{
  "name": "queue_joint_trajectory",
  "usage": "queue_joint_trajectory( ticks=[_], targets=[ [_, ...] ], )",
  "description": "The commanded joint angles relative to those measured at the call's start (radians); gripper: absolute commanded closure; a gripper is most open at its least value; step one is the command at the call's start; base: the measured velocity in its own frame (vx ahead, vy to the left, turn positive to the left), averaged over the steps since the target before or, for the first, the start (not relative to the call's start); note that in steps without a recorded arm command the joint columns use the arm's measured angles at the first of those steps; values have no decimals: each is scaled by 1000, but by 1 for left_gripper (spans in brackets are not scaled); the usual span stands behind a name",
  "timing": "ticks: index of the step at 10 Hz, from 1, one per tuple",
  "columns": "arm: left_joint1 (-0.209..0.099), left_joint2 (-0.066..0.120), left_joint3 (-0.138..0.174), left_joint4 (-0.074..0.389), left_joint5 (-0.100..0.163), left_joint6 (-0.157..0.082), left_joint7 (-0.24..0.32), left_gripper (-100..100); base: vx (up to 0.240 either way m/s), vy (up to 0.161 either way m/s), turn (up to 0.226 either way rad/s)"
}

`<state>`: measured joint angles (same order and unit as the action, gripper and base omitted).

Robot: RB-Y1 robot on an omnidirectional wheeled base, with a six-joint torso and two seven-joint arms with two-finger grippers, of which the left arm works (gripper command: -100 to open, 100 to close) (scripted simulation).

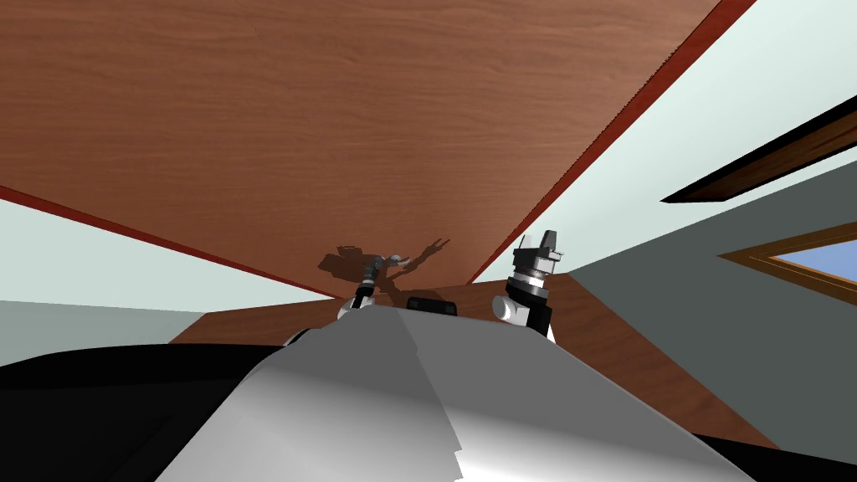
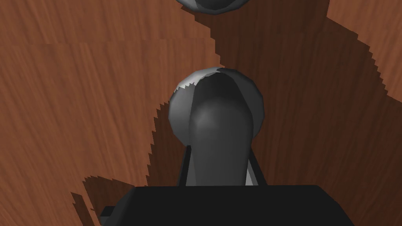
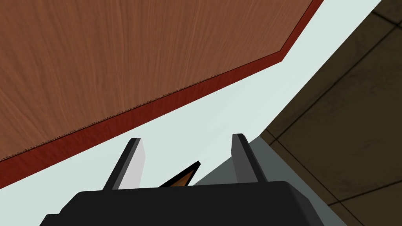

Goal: Pull the door open

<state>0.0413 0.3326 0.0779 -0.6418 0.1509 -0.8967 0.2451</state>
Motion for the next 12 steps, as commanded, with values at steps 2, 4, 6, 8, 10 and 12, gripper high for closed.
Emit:
queue_joint_trajectory(
  ticks=[2,4,6,8,10,12],
  targets=[
    [23,23,19,12,10,1,3,100,-55,35,77],
    [23,23,19,12,10,1,3,100,-101,50,-3],
    [56,56,39,26,21,-2,12,100,-159,36,114],
    [65,47,17,-14,9,-3,18,-100,-167,-27,-10],
    [74,49,-6,-29,-2,-22,36,-100,-194,-79,-88],
    [84,51,-31,-45,-15,-41,55,-100,-175,-60,-58]
  ],
)
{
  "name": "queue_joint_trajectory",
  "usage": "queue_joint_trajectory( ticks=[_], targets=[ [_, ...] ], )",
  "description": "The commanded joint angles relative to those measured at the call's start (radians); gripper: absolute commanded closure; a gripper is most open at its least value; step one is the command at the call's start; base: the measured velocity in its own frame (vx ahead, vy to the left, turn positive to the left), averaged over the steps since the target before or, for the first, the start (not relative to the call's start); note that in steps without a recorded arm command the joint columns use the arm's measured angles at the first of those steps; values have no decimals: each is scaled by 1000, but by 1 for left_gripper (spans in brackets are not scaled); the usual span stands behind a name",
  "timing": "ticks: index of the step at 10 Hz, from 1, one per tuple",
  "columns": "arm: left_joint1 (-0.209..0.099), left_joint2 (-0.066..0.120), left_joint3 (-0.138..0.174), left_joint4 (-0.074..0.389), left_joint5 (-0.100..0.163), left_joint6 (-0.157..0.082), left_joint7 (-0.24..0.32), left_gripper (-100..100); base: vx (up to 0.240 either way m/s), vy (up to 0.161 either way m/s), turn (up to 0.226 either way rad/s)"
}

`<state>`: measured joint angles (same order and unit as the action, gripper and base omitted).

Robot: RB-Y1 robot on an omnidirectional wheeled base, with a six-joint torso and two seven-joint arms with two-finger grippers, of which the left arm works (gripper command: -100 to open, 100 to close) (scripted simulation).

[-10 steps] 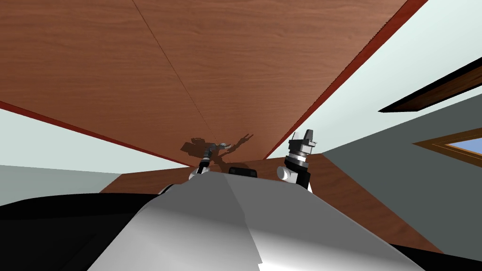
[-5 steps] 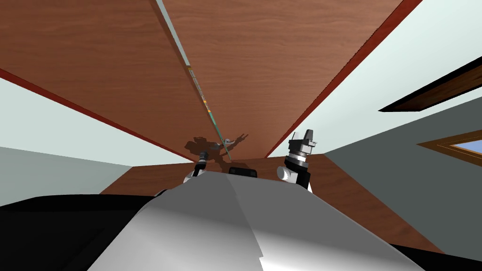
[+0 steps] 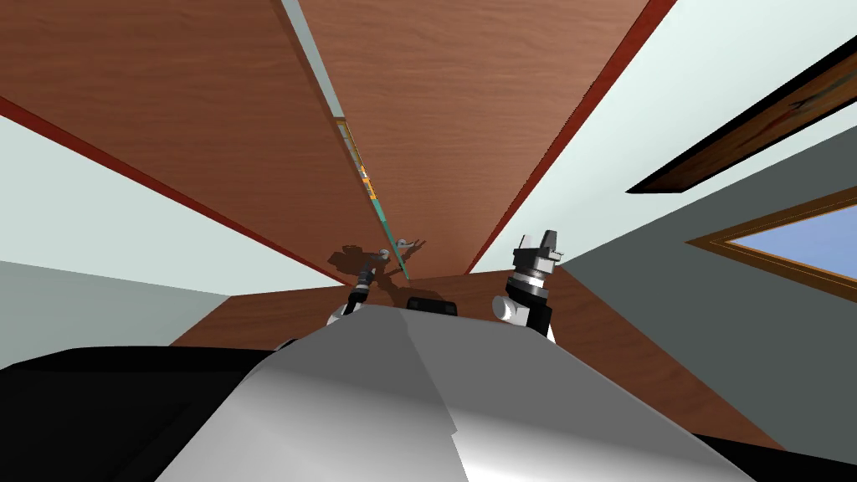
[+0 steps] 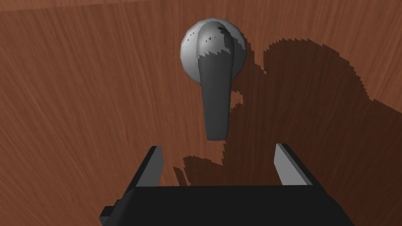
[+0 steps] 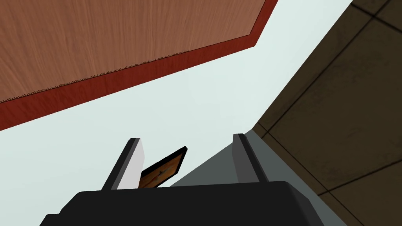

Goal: Pull the door open

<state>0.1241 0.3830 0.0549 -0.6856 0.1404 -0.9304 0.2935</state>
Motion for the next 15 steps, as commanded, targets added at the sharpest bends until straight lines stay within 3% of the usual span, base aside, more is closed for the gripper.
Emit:
queue_joint_trajectory(
  ticks=[1,2,4,7,9,10,11,15],
  targets=[
    [5,1,-18,-8,-9,-16,15,-100,-187,-58,-55],
    [9,2,-28,-15,-14,-24,23,-100,-174,-52,-47],
    [13,-1,-2,1,-2,-5,2,-100,5,36,41],
    [-5,-13,4,7,-1,1,-11,-100,184,108,-24],
    [-27,-25,-5,-1,-6,0,-15,-100,193,-15,-104],
    [-23,-19,-2,9,-5,-3,-12,-100,101,-21,-24],
    [-23,-19,-2,9,-5,-3,-12,100,-12,4,24],
    [-23,-19,-2,9,-5,-3,-12,100,-25,4,-3]
  ],
)
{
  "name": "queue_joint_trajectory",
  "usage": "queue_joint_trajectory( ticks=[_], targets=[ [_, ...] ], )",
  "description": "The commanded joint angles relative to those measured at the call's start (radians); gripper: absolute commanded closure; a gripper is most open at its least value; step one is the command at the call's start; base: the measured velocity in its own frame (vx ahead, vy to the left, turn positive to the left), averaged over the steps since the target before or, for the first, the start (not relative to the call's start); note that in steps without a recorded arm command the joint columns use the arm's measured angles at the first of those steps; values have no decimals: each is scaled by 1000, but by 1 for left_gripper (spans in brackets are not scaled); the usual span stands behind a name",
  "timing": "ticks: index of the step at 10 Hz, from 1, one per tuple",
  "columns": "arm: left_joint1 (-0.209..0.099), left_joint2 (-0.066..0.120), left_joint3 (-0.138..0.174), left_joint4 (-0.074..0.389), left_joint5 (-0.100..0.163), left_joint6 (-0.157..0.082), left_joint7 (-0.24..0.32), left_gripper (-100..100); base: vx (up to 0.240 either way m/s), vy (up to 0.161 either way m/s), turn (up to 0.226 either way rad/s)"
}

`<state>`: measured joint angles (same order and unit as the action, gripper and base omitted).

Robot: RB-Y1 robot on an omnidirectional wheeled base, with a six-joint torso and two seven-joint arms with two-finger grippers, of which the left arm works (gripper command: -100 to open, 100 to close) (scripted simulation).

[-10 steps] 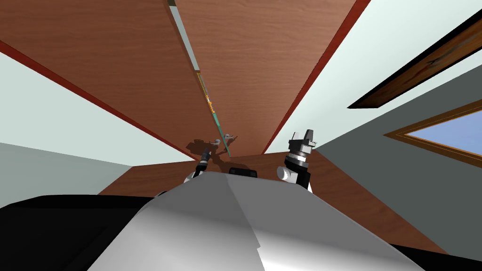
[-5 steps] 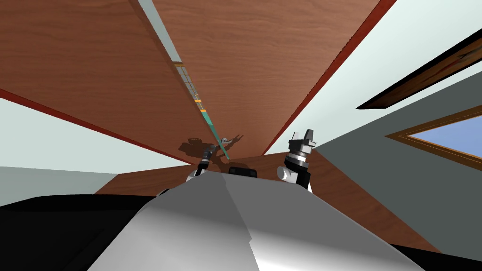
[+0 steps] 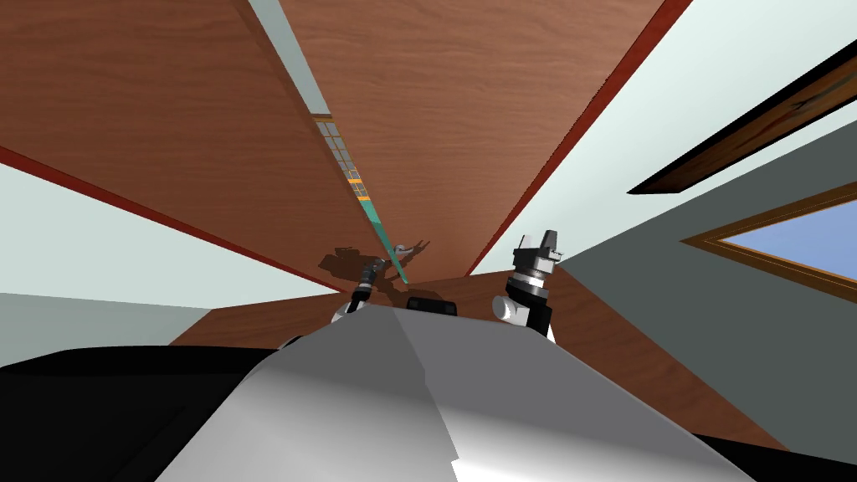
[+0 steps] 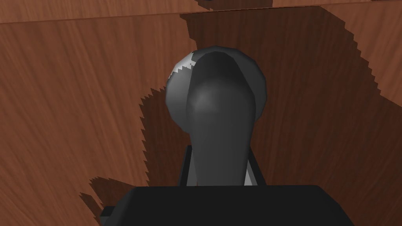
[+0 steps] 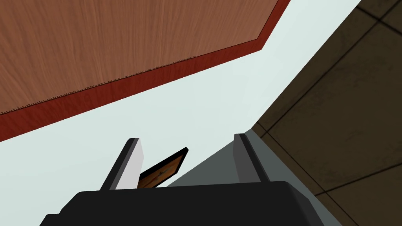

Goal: Pull the door open

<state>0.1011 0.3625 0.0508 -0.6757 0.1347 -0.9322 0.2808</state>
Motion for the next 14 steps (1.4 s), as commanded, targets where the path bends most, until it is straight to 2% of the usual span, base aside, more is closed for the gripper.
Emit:
queue_joint_trajectory(
  ticks=[1,2,3,5,10,11,12,14],
  targets=[
    [0,2,2,0,1,-1,1,100,0,0,0],
    [21,14,-7,4,-3,-18,14,100,-118,21,-105],
    [26,18,-10,4,-5,-24,18,100,-177,51,-115],
    [48,34,-27,3,-13,-54,40,100,-197,41,-131],
    [102,79,-84,-6,-41,-145,106,100,-221,71,-187],
    [98,78,-74,-5,-36,-128,99,100,-102,40,-50],
    [107,83,-83,2,-41,-149,109,100,-142,51,-168],
    [114,90,-90,12,-44,-174,117,100,-213,40,-163]
  ],
)
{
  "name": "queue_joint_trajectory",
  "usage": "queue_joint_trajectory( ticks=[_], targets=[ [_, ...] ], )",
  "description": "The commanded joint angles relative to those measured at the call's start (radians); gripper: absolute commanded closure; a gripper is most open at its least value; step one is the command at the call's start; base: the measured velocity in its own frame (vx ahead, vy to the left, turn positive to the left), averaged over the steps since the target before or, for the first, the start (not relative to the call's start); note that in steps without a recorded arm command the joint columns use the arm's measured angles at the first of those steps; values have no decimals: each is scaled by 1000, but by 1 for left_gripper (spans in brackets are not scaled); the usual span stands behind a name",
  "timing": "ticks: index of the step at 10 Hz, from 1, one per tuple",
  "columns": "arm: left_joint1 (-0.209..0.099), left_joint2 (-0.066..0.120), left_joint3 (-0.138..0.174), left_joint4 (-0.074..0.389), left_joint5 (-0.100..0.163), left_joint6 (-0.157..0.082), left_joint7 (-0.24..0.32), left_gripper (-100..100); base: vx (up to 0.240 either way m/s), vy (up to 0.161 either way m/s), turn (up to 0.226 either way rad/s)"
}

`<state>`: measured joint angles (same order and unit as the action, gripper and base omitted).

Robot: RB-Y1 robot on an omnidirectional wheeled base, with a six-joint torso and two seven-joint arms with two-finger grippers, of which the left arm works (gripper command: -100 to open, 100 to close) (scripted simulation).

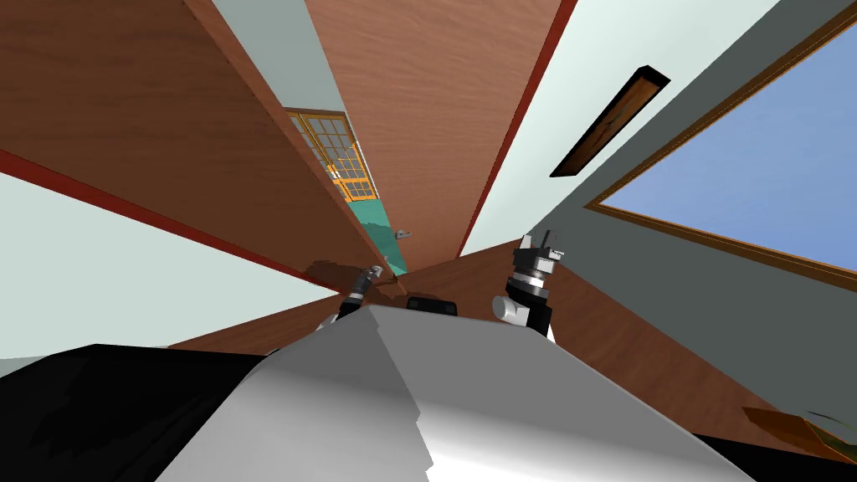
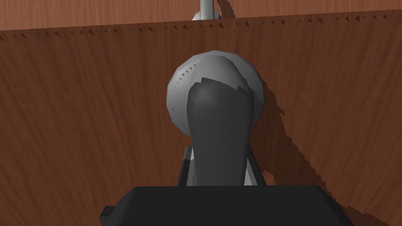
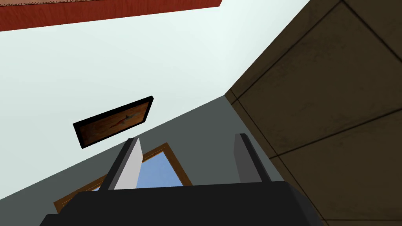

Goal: Pull the door open

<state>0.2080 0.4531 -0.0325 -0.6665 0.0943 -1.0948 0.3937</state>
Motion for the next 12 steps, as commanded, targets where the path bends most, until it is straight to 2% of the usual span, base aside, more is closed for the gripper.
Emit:
queue_joint_trajectory(
  ticks=[1,7,8,9,10,12],
  targets=[
    [11,3,-11,9,-5,-25,9,100,-176,52,-143],
    [36,28,-36,49,-17,-114,39,100,-236,66,-180],
    [28,30,-29,51,-13,-105,36,100,-122,21,-12],
    [17,20,-22,46,-17,-84,28,100,-174,45,-168],
    [11,16,-18,44,-19,-75,25,100,-273,76,-215],
    [-10,1,-6,35,-24,-44,14,100,-256,90,-207]
  ],
)
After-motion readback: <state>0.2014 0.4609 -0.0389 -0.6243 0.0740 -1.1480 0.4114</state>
